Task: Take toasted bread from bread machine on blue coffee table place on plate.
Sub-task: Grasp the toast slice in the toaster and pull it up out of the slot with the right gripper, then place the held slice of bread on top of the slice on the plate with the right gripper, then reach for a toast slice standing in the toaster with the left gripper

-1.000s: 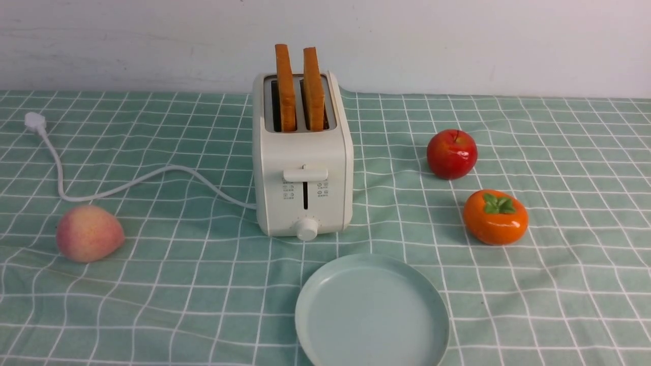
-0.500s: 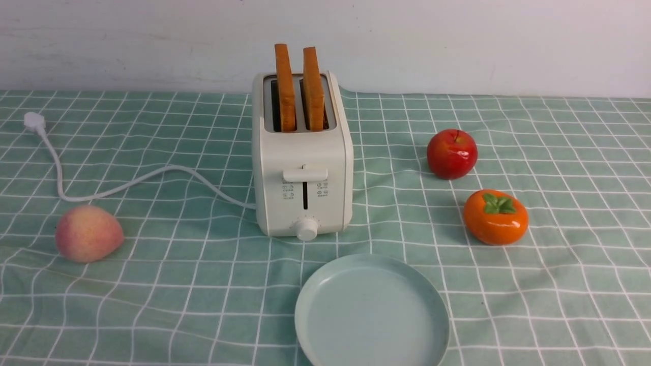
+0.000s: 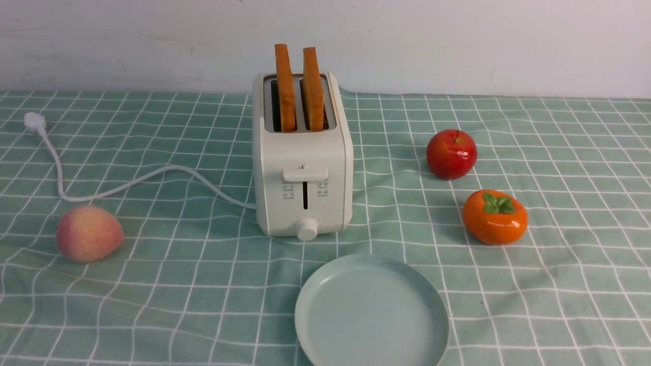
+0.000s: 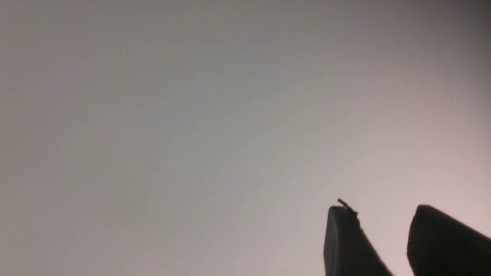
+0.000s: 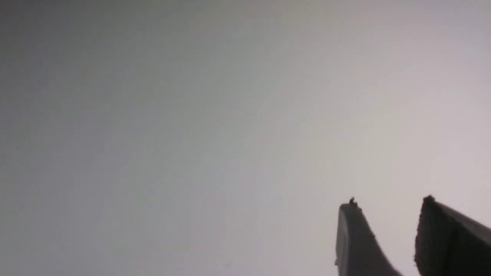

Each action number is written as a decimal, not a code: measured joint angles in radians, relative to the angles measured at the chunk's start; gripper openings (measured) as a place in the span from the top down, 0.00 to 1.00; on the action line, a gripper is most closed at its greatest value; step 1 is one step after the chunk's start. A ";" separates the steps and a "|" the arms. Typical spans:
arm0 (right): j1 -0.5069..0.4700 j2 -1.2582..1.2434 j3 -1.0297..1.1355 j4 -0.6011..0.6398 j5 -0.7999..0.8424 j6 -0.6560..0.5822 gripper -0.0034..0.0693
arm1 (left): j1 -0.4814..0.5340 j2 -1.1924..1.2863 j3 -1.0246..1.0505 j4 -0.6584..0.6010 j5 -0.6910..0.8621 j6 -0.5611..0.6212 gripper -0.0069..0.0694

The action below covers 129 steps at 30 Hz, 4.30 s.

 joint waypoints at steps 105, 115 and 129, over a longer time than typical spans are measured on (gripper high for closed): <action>0.409 1.140 -0.077 0.908 0.783 -0.749 0.82 | -0.210 0.619 -0.114 -0.362 1.045 0.086 0.60; 0.402 1.226 -0.061 0.908 0.623 -0.818 0.47 | -0.210 0.619 -0.114 -0.381 1.048 0.086 0.59; 0.160 0.815 -0.143 0.734 0.779 -0.733 0.10 | -0.210 0.729 -0.248 -0.401 0.793 0.210 0.53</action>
